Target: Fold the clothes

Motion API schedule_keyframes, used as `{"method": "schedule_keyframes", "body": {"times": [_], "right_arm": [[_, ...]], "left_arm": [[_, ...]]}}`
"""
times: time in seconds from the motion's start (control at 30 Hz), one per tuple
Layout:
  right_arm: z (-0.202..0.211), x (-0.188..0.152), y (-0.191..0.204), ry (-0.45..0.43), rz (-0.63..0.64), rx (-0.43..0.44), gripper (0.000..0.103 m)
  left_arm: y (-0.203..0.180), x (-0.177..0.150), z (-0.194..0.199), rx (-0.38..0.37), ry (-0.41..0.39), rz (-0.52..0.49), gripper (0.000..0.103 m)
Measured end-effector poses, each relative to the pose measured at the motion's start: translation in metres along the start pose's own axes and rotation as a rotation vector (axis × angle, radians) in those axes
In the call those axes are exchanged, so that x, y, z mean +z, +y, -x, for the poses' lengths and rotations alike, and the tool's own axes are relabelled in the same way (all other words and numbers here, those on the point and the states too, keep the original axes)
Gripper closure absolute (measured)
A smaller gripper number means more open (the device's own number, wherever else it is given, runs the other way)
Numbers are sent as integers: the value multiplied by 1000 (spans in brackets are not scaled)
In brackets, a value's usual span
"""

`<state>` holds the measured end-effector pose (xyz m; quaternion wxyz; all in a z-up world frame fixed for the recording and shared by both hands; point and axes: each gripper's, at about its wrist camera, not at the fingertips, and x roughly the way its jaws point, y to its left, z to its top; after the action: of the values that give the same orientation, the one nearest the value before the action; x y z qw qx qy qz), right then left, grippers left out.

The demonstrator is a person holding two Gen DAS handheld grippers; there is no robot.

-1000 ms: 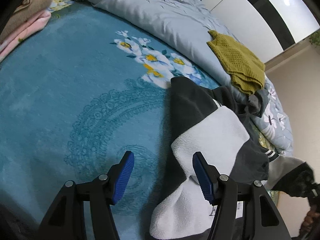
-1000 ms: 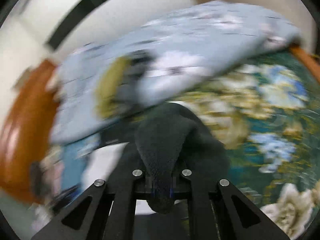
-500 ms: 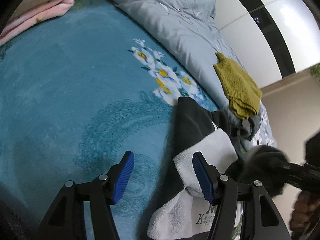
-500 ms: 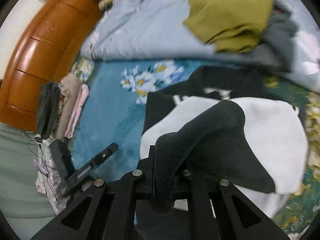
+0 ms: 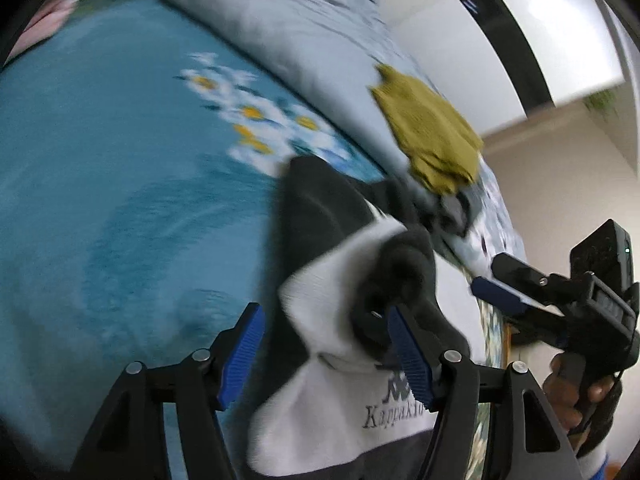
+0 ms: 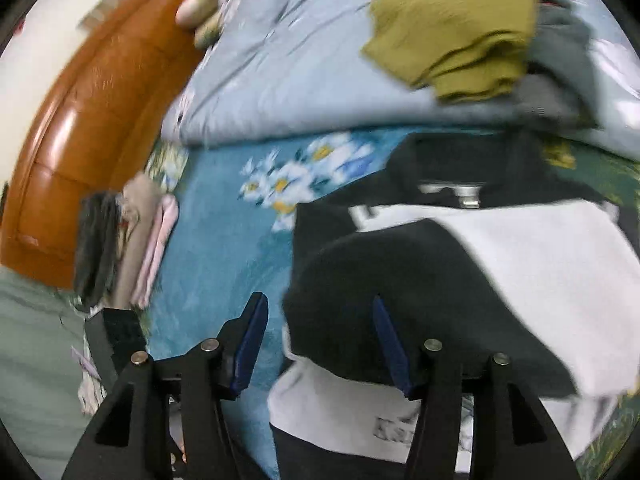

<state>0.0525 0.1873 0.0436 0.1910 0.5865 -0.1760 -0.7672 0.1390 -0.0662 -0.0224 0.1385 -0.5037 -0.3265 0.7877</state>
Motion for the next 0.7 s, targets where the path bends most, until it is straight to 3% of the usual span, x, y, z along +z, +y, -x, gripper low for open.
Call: {"method": "schedule_keyframes", "body": {"times": [0.17, 0.37, 0.43, 0.5, 0.57, 0.7], "right_arm": [[39, -45, -60, -65, -165, -75, 46], [63, -106, -128, -82, -400, -96, 46], [64, -121, -141, -86, -468, -101, 46], [60, -132, -150, -82, -528, -83, 46], [57, -135, -153, -76, -554, -68, 46], [62, -123, -143, -93, -509, -70, 46]], "left_arm": [[-28, -2, -29, -15, 57, -137, 34], [-40, -9, -45, -33, 93, -216, 36], [-40, -8, -45, -70, 92, -202, 47], [-39, -6, -43, -110, 79, -174, 78], [-38, -3, -34, -143, 41, -132, 83], [-33, 3, -5, -225, -57, -64, 84]]}}
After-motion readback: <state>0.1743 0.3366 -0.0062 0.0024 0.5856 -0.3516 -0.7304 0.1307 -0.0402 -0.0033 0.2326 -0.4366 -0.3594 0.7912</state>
